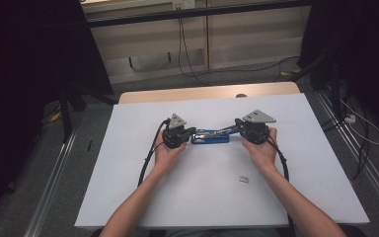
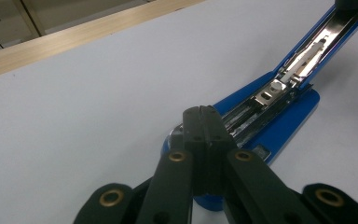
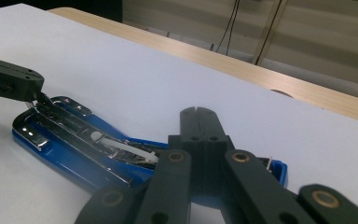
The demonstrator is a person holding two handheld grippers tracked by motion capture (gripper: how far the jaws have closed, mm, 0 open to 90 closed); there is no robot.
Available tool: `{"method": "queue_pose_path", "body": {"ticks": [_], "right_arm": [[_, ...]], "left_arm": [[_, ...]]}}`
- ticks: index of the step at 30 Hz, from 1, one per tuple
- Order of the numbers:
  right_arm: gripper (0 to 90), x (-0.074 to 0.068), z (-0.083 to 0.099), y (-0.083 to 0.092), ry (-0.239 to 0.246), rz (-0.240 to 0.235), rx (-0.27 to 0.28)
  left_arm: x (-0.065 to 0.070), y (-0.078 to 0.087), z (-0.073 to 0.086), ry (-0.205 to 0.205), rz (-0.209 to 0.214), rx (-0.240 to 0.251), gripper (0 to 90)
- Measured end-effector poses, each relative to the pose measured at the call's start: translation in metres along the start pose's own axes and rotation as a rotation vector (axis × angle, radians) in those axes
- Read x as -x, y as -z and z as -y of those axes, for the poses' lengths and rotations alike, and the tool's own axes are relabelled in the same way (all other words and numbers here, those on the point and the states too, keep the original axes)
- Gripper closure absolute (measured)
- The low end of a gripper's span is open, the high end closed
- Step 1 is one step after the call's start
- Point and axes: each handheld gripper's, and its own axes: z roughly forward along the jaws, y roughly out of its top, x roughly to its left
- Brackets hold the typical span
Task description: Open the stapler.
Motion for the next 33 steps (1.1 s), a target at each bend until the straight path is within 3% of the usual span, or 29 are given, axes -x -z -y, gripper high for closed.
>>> {"method": "queue_pose_path", "body": {"ticks": [10, 15, 33], "right_arm": [[90.0, 0.006, 0.008, 0.005, 0.026, -0.016, -0.024], [90.0, 0.009, 0.016, 0.005, 0.015, -0.021, -0.049], [90.0, 0.011, 0.021, 0.003, 0.020, -0.009, -0.056]], "left_arm": [[0.000, 0.000, 0.000, 0.003, -0.002, 0.000, 90.0], [0.000, 0.000, 0.000, 0.005, -0.002, 0.001, 90.0], [0.001, 0.000, -0.001, -0.001, -0.006, -0.002, 90.0]]}}
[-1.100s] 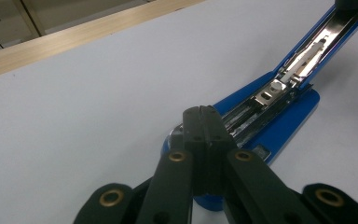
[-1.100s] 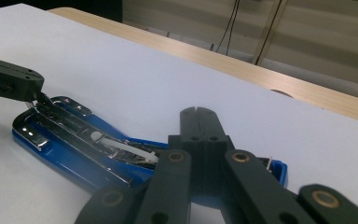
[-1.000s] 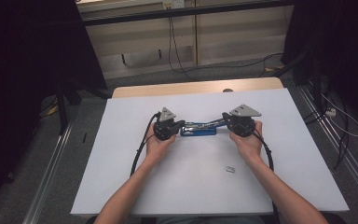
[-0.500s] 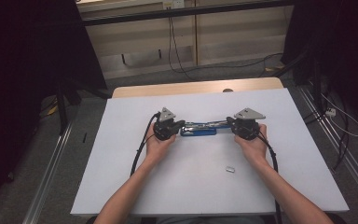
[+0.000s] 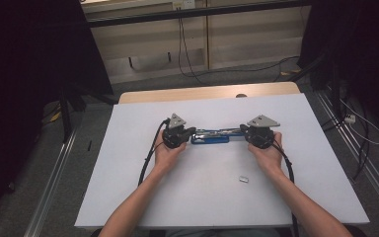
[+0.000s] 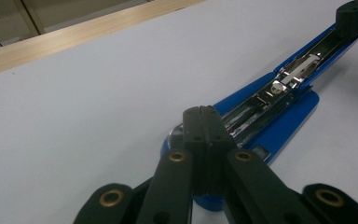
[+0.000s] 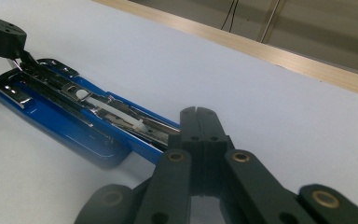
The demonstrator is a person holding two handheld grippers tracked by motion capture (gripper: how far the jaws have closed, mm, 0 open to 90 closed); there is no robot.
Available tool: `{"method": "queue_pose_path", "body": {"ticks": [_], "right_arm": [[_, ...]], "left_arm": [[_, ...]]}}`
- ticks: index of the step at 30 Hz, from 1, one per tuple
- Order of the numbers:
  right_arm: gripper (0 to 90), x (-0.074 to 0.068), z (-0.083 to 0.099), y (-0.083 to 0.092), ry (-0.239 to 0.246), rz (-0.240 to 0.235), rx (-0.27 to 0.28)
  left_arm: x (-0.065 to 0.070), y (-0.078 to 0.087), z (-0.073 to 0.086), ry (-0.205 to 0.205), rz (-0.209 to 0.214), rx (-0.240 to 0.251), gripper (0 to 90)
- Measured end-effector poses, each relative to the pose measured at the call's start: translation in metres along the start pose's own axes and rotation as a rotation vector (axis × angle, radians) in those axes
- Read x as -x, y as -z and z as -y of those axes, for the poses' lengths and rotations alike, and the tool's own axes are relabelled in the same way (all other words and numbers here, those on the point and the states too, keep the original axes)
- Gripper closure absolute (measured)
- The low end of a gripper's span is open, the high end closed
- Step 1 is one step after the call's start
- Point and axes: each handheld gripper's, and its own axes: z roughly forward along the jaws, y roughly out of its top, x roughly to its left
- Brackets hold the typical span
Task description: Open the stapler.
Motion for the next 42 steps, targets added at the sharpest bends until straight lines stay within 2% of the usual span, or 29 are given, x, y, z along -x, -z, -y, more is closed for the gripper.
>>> {"method": "queue_pose_path", "body": {"ticks": [16, 22, 25, 30, 36, 41, 42], "right_arm": [[90.0, 0.000, 0.001, -0.004, -0.008, -0.034, 0.000], [90.0, 0.002, 0.001, -0.002, -0.042, -0.047, -0.002], [88.7, 0.003, 0.001, -0.001, -0.049, -0.051, 0.007], [87.2, 0.004, -0.001, 0.002, -0.060, -0.039, 0.027], [78.3, 0.006, -0.004, 0.005, -0.086, -0.052, 0.050], [64.0, 0.009, -0.007, 0.008, -0.100, -0.067, 0.063], [60.6, 0.009, -0.007, 0.009, -0.099, -0.069, 0.067]], "left_arm": [[0.000, 0.003, -0.005, 0.007, 0.003, 0.012, 90.0], [0.001, 0.004, -0.005, 0.007, 0.000, 0.023, 90.0], [-0.001, 0.006, -0.005, 0.020, 0.006, 0.021, 89.8], [-0.002, 0.012, -0.009, 0.040, 0.016, 0.059, 85.9], [-0.003, 0.019, -0.012, 0.047, 0.018, 0.083, 77.4], [-0.003, 0.021, -0.011, 0.063, 0.025, 0.089, 62.7], [-0.002, 0.022, -0.011, 0.068, 0.030, 0.093, 62.4]]}}
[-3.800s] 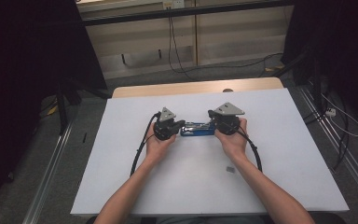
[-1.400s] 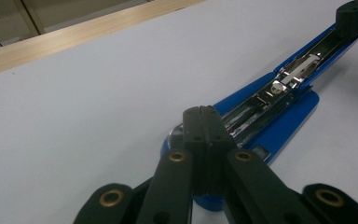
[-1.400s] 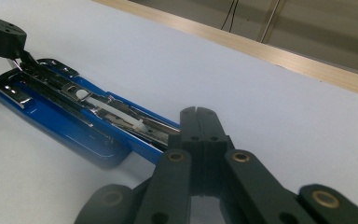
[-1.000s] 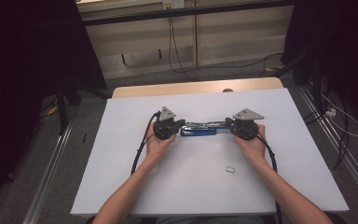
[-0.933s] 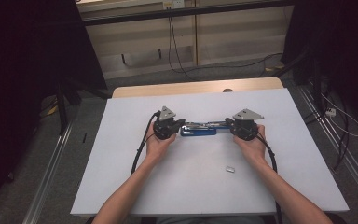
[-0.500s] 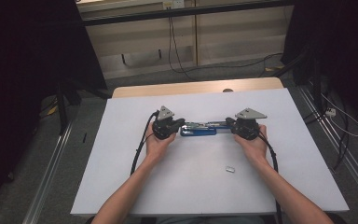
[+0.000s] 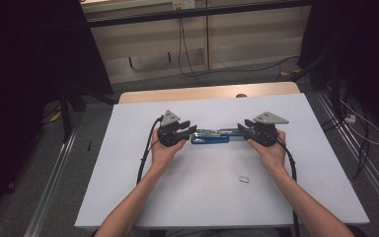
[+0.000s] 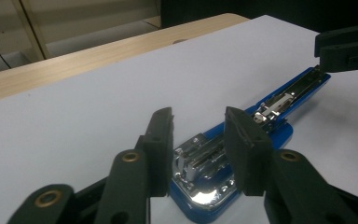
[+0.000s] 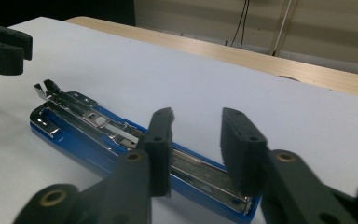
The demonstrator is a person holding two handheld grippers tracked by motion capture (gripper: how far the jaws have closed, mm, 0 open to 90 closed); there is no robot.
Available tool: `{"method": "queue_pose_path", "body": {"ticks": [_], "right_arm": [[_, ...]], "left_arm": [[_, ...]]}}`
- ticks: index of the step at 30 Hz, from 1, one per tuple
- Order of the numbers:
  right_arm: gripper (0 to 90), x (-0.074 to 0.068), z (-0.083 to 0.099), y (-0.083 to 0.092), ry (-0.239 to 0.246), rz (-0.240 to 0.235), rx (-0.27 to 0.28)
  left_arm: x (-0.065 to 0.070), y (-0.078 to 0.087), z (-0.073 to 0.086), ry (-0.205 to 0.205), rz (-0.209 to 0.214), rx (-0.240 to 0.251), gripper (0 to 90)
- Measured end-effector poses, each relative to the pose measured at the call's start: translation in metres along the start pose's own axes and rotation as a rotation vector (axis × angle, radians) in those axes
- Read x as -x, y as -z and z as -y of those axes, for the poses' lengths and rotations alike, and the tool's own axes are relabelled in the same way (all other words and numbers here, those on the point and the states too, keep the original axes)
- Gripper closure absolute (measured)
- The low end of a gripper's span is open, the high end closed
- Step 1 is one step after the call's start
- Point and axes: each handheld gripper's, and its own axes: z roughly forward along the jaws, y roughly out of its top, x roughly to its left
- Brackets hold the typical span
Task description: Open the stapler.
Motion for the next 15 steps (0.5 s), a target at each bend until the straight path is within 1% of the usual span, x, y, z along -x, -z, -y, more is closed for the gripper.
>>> {"method": "queue_pose_path", "body": {"ticks": [1, 2, 3, 4, 5, 6, 8, 9, 10, 11, 12, 15], "right_arm": [[57.1, 0.000, 0.000, 0.000, -0.008, -0.007, 0.002], [53.8, 0.000, -0.001, 0.001, -0.009, -0.005, 0.001], [51.6, 0.000, -0.001, 0.001, -0.001, 0.005, -0.001], [48.8, 0.000, -0.001, 0.001, 0.002, 0.004, 0.002], [42.8, 0.000, -0.001, 0.001, -0.003, -0.007, 0.007], [38.9, 0.000, -0.002, 0.002, -0.006, -0.008, 0.009], [33.9, -0.001, -0.003, 0.002, -0.003, -0.021, 0.009], [28.2, -0.001, -0.003, 0.003, -0.002, -0.030, 0.013], [22.6, -0.002, -0.003, 0.004, -0.007, -0.025, 0.014], [20.5, -0.002, -0.004, 0.004, -0.010, -0.019, 0.016], [19.6, -0.002, -0.005, 0.005, -0.010, -0.024, 0.020], [7.9, 0.000, -0.006, 0.008, -0.020, -0.023, 0.024]], "left_arm": [[0.000, 0.001, 0.000, 0.004, 0.001, -0.004, 62.2], [0.000, 0.001, 0.000, 0.015, -0.002, 0.001, 58.1], [0.001, 0.002, 0.000, 0.025, -0.005, -0.001, 51.0], [0.001, 0.002, -0.001, 0.031, -0.012, -0.004, 46.8], [0.001, 0.003, -0.001, 0.029, -0.014, -0.004, 42.3], [0.002, 0.004, -0.001, 0.032, -0.017, 0.000, 39.4], [0.003, 0.007, -0.001, 0.026, -0.029, -0.013, 30.5], [0.003, 0.008, -0.001, 0.020, -0.036, -0.015, 26.7], [0.003, 0.010, -0.002, 0.013, -0.041, -0.018, 25.0], [0.004, 0.011, -0.002, 0.015, -0.043, -0.014, 23.1], [0.005, 0.013, -0.003, 0.014, -0.042, -0.014, 21.2], [0.006, 0.017, -0.002, 0.024, -0.045, -0.012, 13.1]]}}
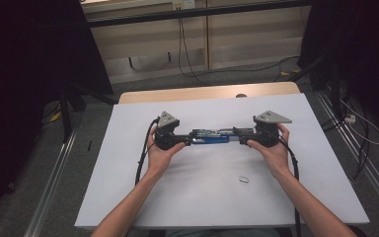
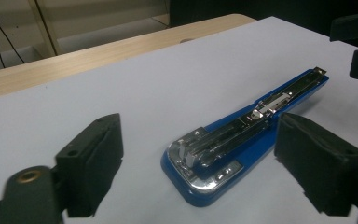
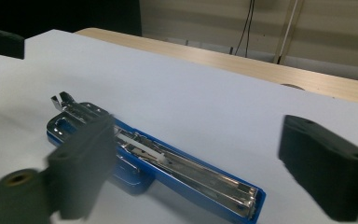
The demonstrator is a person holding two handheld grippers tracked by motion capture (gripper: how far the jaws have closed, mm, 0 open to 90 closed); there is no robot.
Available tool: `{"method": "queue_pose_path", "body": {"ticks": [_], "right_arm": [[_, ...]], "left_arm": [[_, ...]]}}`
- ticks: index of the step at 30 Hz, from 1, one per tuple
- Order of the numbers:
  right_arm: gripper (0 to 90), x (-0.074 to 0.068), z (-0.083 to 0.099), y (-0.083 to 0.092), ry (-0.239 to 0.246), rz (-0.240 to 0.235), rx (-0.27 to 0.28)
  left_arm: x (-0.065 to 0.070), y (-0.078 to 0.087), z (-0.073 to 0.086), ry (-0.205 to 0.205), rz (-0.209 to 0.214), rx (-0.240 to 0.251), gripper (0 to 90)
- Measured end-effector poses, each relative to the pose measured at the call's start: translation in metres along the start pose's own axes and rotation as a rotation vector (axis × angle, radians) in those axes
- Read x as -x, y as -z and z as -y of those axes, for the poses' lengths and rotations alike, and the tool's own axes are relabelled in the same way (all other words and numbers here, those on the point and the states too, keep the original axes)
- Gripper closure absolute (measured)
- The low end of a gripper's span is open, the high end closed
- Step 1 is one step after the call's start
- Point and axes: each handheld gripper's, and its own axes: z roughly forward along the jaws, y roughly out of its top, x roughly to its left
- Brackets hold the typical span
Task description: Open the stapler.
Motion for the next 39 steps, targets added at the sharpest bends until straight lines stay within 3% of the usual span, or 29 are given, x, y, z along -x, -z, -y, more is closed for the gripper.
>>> {"method": "queue_pose_path", "body": {"ticks": [3, 6, 11, 13, 18, 23, 30, 39], "right_arm": [[5.4, 0.002, 0.000, 0.002, 0.006, -0.014, -0.001], [5.1, 0.003, 0.001, 0.004, 0.003, -0.021, -0.002], [4.2, 0.002, 0.000, 0.008, -0.011, -0.013, 0.009], [4.1, 0.003, 0.002, 0.011, -0.017, -0.017, 0.010], [4.6, 0.005, 0.006, 0.020, -0.013, 0.010, 0.008], [6.5, 0.006, 0.009, 0.028, -0.002, 0.042, 0.015], [6.1, 0.004, 0.015, 0.040, 0.015, 0.053, 0.029], [6.1, 0.000, 0.024, 0.056, 0.023, 0.079, 0.034]], "left_arm": [[0.001, 0.004, 0.003, -0.019, -0.006, -0.002, 5.4], [0.001, 0.009, 0.006, -0.033, -0.009, -0.001, 5.1], [-0.001, 0.020, 0.009, -0.003, -0.024, 0.029, 5.1], [-0.002, 0.025, 0.010, -0.024, -0.043, 0.019, 5.1], [-0.005, 0.033, 0.018, -0.017, -0.061, 0.002, 5.5], [-0.005, 0.046, 0.027, -0.007, -0.043, 0.009, 6.2], [-0.003, 0.065, 0.036, -0.009, -0.058, 0.022, 6.1], [-0.002, 0.078, 0.045, -0.005, -0.075, 0.030, 6.1]]}}
